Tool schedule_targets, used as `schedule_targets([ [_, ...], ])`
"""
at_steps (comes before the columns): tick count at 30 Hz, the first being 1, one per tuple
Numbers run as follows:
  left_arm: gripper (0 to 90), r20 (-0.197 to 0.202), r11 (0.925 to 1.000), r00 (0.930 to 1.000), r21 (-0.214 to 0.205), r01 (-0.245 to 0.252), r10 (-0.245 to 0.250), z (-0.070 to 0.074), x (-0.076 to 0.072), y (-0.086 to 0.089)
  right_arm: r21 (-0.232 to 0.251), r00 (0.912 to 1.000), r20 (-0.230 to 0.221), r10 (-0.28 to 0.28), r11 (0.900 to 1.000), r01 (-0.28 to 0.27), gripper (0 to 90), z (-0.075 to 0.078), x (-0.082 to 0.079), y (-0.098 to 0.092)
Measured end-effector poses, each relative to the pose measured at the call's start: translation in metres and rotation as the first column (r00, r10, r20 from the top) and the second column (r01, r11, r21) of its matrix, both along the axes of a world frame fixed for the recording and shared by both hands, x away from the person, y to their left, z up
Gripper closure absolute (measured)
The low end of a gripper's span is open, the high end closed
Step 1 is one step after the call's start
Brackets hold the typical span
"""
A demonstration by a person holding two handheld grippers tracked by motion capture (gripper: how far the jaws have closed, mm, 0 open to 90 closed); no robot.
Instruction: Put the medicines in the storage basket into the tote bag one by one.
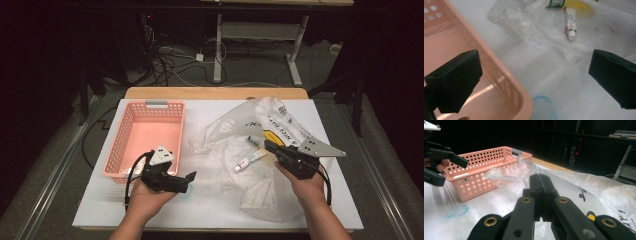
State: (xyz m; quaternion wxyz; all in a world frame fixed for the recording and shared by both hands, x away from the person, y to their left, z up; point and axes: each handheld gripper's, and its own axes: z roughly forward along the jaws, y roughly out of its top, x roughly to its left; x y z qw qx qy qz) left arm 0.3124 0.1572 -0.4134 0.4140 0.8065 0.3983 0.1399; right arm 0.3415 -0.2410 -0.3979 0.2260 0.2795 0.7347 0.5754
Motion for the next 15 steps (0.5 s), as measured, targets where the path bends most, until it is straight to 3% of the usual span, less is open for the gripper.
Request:
schedule_targets([
  [15,0.0,-0.002,0.9936,0.994,0.027,-0.109,0.11,0.002,0.006,0.041,0.006,1.0,-0.007,-0.001,1.0,0.001,90.0,-0.001,0.0,0.0],
])
